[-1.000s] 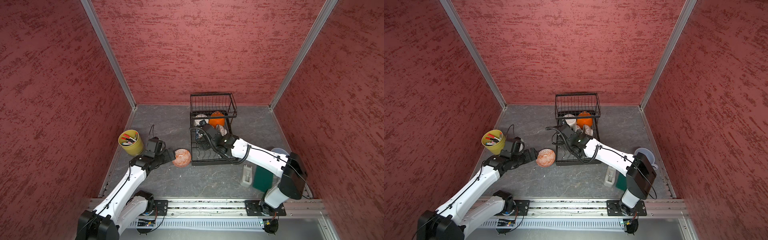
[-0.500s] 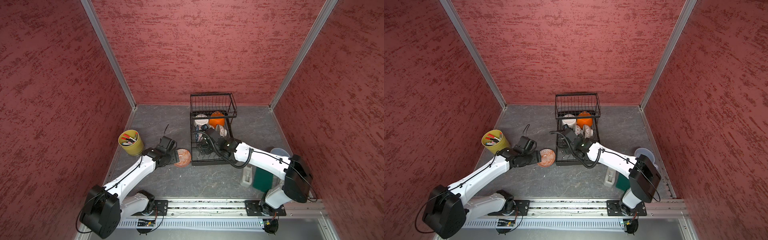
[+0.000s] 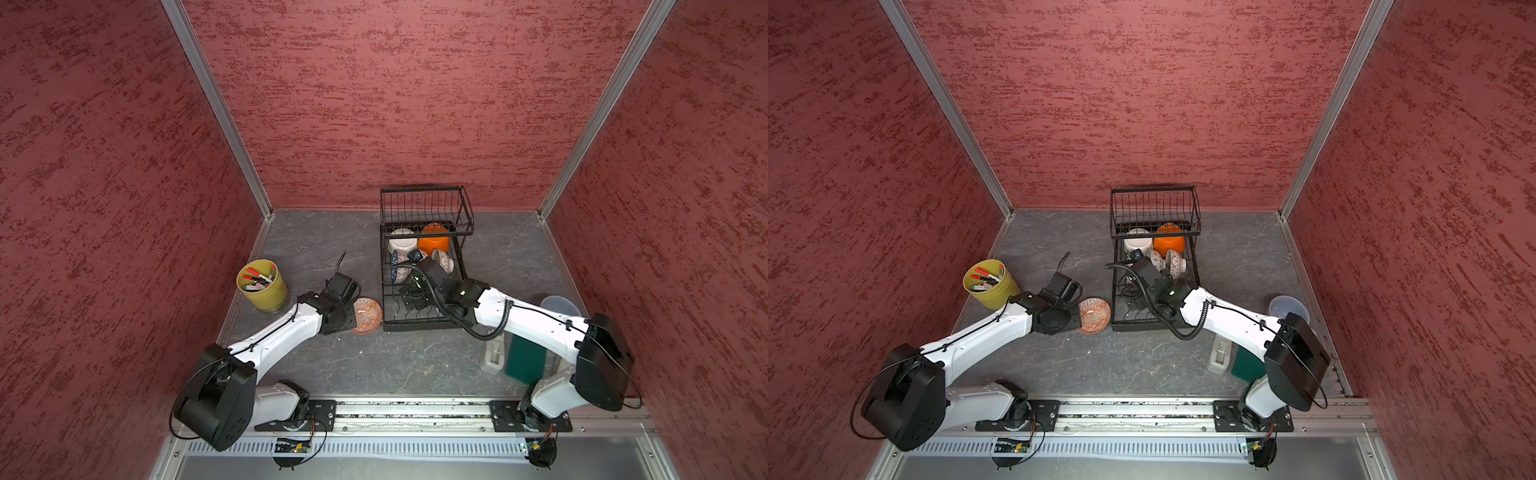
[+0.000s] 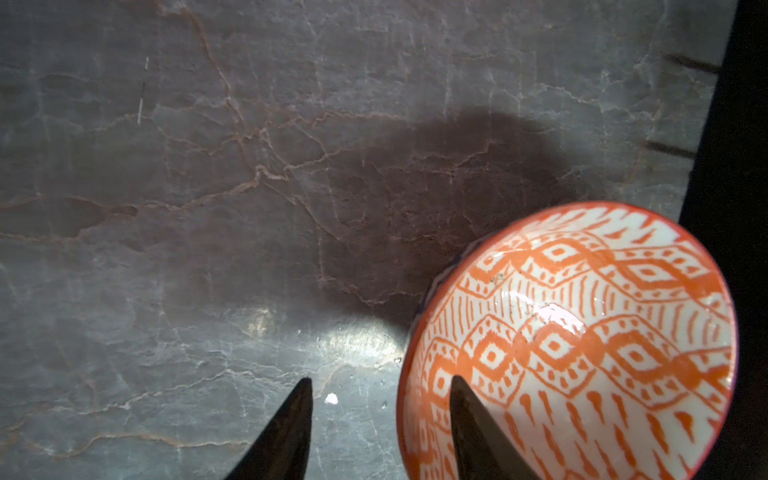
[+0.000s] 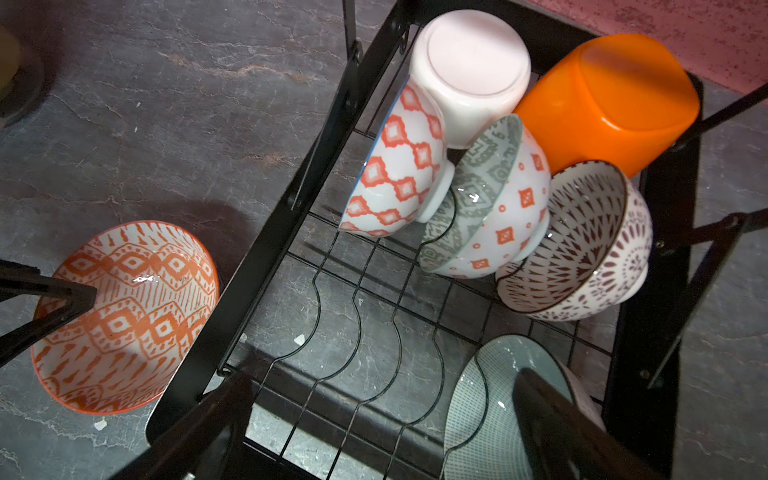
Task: Load the bowls into the dish rack
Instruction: 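Lower the left gripper onto the orange-patterned bowl's rim and grip it, then lift the orange-patterned bowl with the left gripper while right gripper grasps its rim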
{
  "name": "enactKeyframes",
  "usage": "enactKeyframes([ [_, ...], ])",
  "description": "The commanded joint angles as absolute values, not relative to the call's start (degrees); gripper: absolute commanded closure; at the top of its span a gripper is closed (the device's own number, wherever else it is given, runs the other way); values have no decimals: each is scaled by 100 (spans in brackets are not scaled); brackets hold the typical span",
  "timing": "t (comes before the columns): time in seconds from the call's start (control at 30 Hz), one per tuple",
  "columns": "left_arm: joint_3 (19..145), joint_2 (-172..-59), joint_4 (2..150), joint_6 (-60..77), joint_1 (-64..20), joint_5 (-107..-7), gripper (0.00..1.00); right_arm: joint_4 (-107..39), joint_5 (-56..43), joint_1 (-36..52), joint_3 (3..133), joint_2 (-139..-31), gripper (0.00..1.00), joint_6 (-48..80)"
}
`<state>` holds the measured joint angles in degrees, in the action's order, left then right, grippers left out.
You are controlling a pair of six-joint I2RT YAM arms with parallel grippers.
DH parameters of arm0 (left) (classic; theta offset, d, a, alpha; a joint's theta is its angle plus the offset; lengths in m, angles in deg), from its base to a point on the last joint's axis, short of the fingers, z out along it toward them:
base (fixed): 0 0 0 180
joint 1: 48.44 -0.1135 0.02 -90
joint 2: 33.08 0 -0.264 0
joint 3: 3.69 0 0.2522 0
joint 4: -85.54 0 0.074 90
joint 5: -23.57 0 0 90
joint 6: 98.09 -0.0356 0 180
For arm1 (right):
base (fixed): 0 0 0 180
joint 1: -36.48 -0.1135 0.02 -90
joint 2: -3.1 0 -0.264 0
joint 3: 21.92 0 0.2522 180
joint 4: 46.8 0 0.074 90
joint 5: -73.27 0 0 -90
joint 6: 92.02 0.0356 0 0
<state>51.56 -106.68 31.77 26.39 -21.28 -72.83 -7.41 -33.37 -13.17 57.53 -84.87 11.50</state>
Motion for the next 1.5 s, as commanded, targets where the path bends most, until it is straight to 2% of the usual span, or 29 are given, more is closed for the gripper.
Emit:
enactKeyframes([
  [0.0,5269,-10756,3269,2650,-2100,-7397,58,-892,-3264,-1283,5716,-8324,1,1178],
  [0.27,5210,-10746,3252,2667,-2084,-7468,82,-913,-3207,-1271,5663,-8354,1,1204],
  [0.6,5104,-10376,3285,2664,-2088,-7556,99,-869,-3120,-1270,5720,-8432,1,1196],
  [1.1,5169,-9380,3228,2549,-2031,-7594,100,-713,-2575,-1273,6117,-8721,2,1283],
  [1.47,5430,-9007,3206,2539,-1790,-7719,100,-953,-1433,-1286,6246,-8842,10,1625],
])
